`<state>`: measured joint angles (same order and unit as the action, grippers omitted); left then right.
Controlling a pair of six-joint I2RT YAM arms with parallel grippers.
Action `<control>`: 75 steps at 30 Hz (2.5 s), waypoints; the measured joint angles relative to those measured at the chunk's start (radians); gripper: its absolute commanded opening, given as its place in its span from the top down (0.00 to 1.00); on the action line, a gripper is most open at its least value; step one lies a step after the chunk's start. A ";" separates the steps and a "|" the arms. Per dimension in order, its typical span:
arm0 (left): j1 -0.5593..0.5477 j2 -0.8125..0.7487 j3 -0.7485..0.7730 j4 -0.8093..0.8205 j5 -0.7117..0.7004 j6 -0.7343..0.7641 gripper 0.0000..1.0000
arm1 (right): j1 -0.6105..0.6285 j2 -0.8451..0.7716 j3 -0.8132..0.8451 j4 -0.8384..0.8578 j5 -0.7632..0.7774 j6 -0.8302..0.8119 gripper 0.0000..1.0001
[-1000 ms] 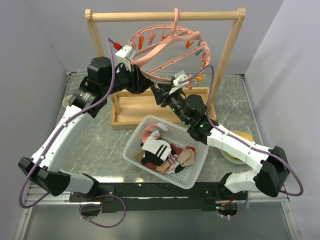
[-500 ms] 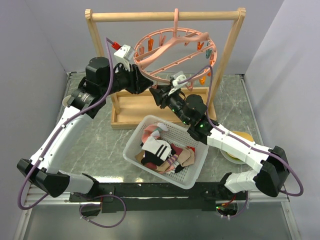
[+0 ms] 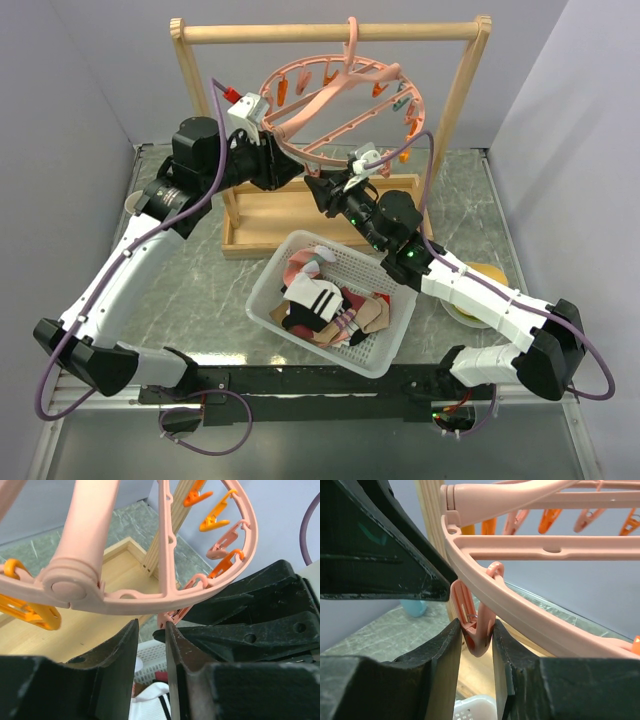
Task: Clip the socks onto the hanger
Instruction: Open the clamp at the hanger.
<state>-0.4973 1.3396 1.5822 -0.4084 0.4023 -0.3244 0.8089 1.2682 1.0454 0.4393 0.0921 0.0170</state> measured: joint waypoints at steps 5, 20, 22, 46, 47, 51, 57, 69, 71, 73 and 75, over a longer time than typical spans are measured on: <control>0.001 0.000 -0.011 -0.001 0.009 -0.014 0.66 | 0.000 0.000 0.000 -0.002 0.000 0.000 0.94; 0.000 0.019 -0.011 0.008 0.045 -0.058 0.54 | 0.000 0.001 0.000 -0.009 -0.001 0.000 0.81; -0.001 0.022 -0.010 0.008 0.044 -0.058 0.62 | 0.000 0.004 0.000 -0.010 0.000 0.000 0.74; -0.006 0.092 0.053 0.004 -0.034 -0.051 0.89 | -0.055 -0.058 -0.053 -0.029 -0.002 -0.015 0.28; -0.006 0.092 0.053 0.005 -0.034 -0.051 0.89 | -0.064 -0.060 -0.053 -0.029 -0.007 -0.014 0.28; -0.006 0.092 0.053 0.005 -0.034 -0.055 0.89 | -0.080 -0.057 -0.052 -0.036 -0.034 -0.002 0.28; -0.006 0.092 0.053 0.005 -0.031 -0.056 0.88 | -0.091 -0.029 -0.040 -0.039 -0.087 0.027 0.30; -0.006 0.092 0.053 0.005 0.015 -0.105 0.87 | -0.092 -0.005 -0.019 -0.038 -0.115 0.050 0.56; -0.005 0.091 0.053 0.010 0.022 -0.116 0.85 | -0.092 0.003 -0.009 -0.038 -0.126 0.056 0.68; -0.005 0.090 0.053 0.012 0.023 -0.119 0.77 | -0.090 0.007 -0.003 -0.039 -0.143 0.058 0.77; -0.005 0.089 0.053 0.013 0.031 -0.126 0.58 | -0.090 0.008 -0.002 -0.038 -0.150 0.061 0.82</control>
<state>-0.5022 1.4288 1.6348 -0.3958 0.4328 -0.4503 0.7185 1.2762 1.0439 0.4015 -0.0574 0.0776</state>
